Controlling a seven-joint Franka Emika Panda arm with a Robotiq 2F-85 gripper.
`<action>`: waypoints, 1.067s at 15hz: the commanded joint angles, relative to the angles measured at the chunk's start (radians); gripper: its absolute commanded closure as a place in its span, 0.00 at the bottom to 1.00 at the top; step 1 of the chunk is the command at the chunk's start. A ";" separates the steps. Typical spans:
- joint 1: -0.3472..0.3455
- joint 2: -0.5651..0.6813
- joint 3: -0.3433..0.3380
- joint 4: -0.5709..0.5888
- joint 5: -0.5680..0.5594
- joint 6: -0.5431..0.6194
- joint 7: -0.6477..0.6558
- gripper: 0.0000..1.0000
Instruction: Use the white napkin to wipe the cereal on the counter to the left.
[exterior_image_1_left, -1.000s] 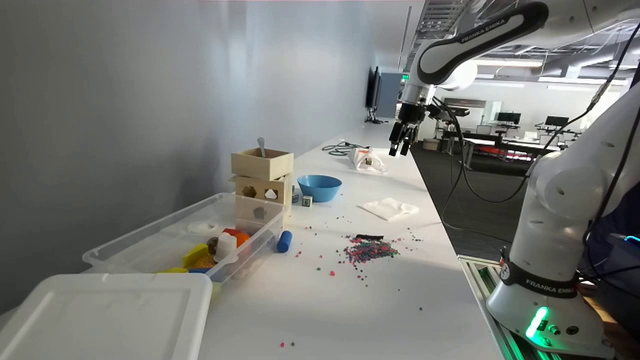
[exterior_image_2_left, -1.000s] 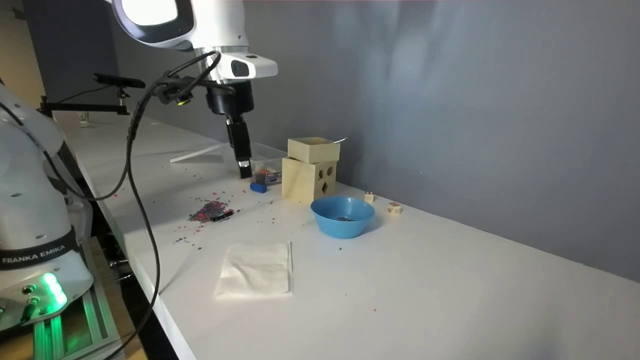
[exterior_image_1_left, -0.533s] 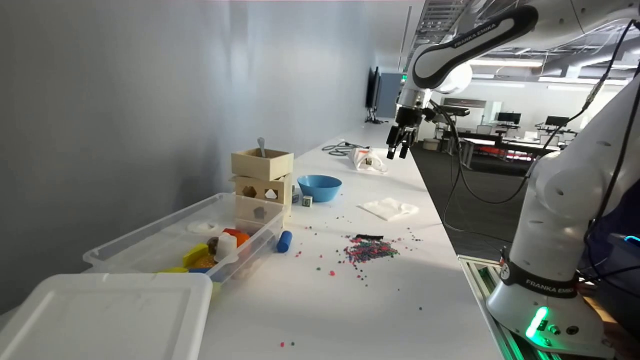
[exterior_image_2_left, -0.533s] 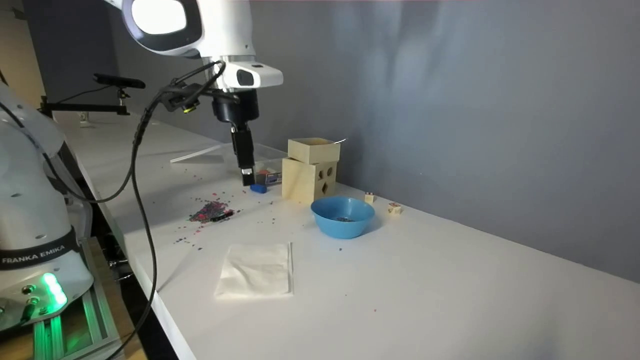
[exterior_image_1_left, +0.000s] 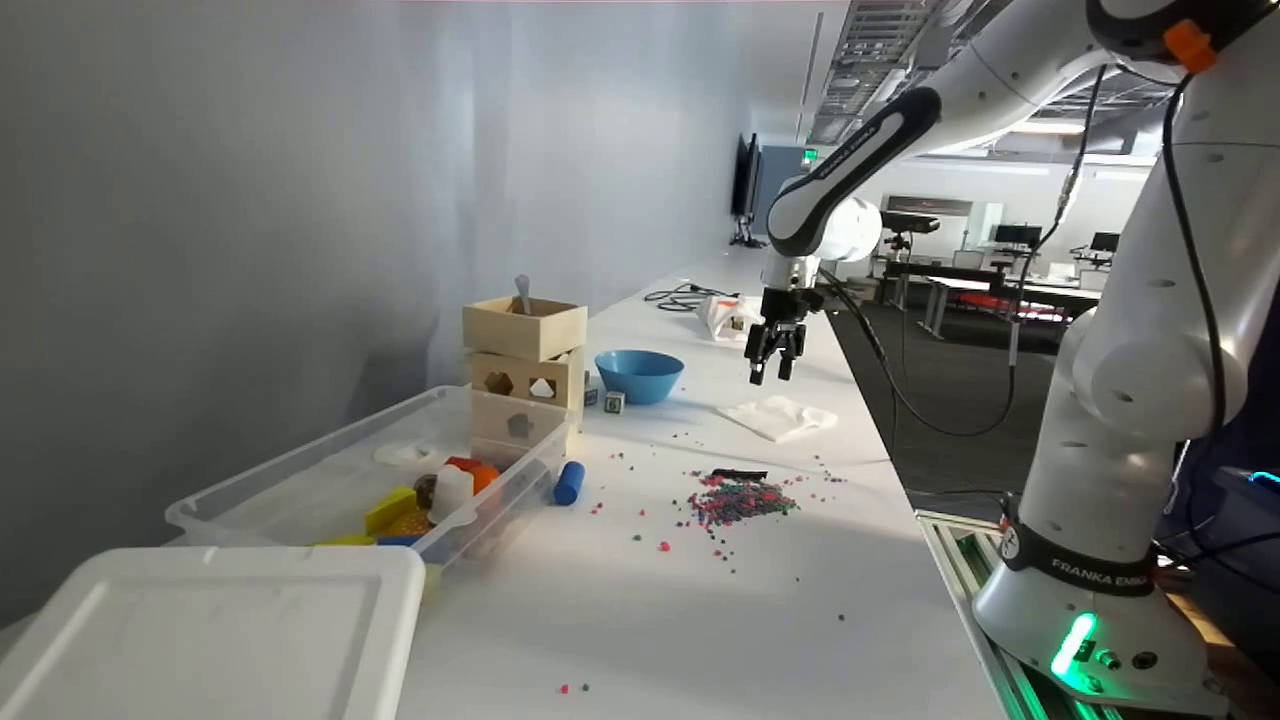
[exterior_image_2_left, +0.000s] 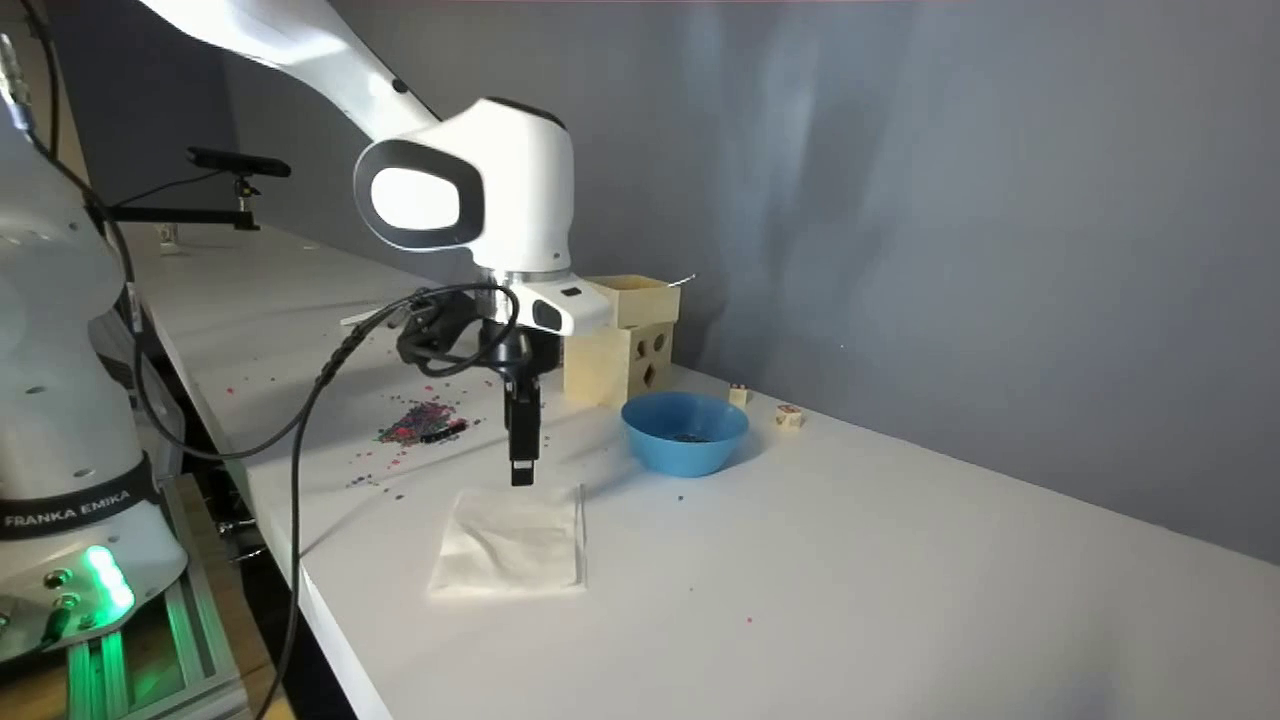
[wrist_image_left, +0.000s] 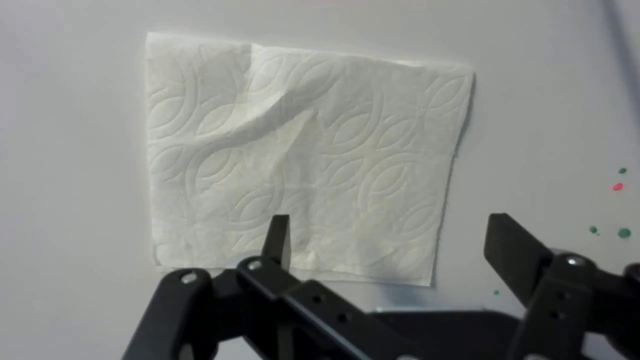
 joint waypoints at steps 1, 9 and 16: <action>-0.011 0.069 0.020 -0.018 0.038 0.083 -0.033 0.00; -0.028 0.072 0.029 -0.044 0.008 0.118 -0.008 0.00; -0.028 0.072 0.029 -0.044 0.008 0.119 -0.010 0.00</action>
